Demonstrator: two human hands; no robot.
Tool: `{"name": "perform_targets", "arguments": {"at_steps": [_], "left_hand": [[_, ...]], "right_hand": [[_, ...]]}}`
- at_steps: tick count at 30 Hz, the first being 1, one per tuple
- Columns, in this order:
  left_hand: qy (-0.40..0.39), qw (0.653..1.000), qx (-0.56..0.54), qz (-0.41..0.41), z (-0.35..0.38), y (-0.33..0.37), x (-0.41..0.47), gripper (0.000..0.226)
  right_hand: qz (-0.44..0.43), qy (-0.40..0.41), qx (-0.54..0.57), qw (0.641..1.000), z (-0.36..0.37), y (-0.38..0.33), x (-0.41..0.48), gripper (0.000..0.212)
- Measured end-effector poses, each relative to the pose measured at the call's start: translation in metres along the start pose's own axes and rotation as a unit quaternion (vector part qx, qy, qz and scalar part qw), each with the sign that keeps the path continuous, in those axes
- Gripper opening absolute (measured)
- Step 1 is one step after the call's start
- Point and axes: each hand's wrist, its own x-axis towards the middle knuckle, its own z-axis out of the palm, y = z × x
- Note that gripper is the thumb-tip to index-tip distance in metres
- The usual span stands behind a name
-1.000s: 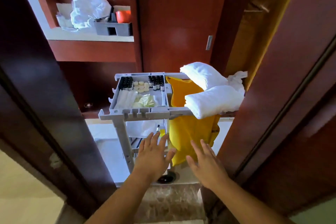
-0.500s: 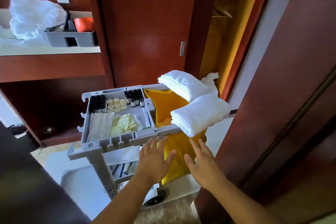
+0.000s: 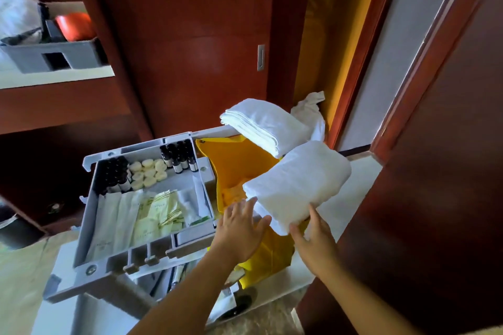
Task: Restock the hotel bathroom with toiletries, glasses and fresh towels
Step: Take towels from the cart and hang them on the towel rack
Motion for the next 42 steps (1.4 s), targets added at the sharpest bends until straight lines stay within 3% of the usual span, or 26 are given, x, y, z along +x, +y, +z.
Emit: {"name": "perform_targets", "arguments": {"at_steps": [5, 9, 13, 16, 18, 23, 27, 29, 32, 34, 35, 36, 38, 40, 42], "left_hand": [[-0.026, 0.996, -0.070, -0.052, 0.000, -0.004, 0.038, 0.075], [-0.043, 0.973, -0.186, -0.128, -0.002, -0.005, 0.068, 0.073], [-0.082, 0.946, -0.270, -0.157, 0.002, -0.015, 0.093, 0.084], [-0.103, 0.907, -0.359, -0.194, -0.001, -0.016, 0.104, 0.085], [-0.131, 0.902, -0.356, -0.208, -0.006, -0.017, 0.115, 0.088], [-0.174, 0.884, -0.375, -0.217, -0.019, -0.024, 0.131, 0.079], [-0.152, 0.856, -0.445, -0.216, -0.027, -0.035, 0.130, 0.090], [-0.133, 0.809, -0.525, -0.226, -0.029, -0.036, 0.123, 0.092], [-0.151, 0.676, -0.677, -0.249, -0.029, -0.035, 0.109, 0.094], [-0.186, 0.612, -0.725, -0.255, -0.033, -0.031, 0.098, 0.076], [-0.205, 0.595, -0.735, -0.251, -0.034, -0.028, 0.093, 0.063], [-0.221, 0.589, -0.738, -0.244, -0.036, -0.025, 0.089, 0.057], [-0.239, 0.596, -0.730, -0.232, -0.037, -0.021, 0.088, 0.069], [-0.228, 0.626, -0.706, -0.239, -0.039, -0.015, 0.091, 0.084], [-0.185, 0.668, -0.672, -0.263, -0.035, -0.014, 0.097, 0.083]], "right_hand": [[0.158, -0.007, 0.181, 0.971, 0.006, 0.004, 0.028, 0.092], [0.256, -0.025, 0.438, 0.861, 0.007, -0.001, 0.043, 0.095], [0.284, -0.027, 0.561, 0.777, 0.017, -0.007, 0.056, 0.083], [0.291, -0.002, 0.571, 0.768, 0.031, -0.014, 0.062, 0.102], [0.300, 0.032, 0.579, 0.757, 0.037, -0.015, 0.066, 0.108], [0.308, 0.048, 0.604, 0.733, 0.039, -0.020, 0.064, 0.077], [0.299, 0.049, 0.626, 0.719, 0.033, -0.030, 0.059, 0.074], [0.289, 0.055, 0.630, 0.718, 0.030, -0.036, 0.056, 0.064], [0.279, 0.073, 0.639, 0.713, 0.027, -0.051, 0.050, 0.055], [0.271, 0.074, 0.639, 0.716, 0.027, -0.060, 0.047, 0.053], [0.269, 0.079, 0.641, 0.715, 0.028, -0.063, 0.044, 0.050], [0.268, 0.083, 0.643, 0.713, 0.030, -0.066, 0.041, 0.048], [0.270, 0.089, 0.645, 0.710, 0.035, -0.070, 0.034, 0.052], [0.269, 0.104, 0.649, 0.704, 0.045, -0.073, 0.028, 0.054], [0.269, 0.124, 0.652, 0.698, 0.056, -0.078, 0.023, 0.050]]}}
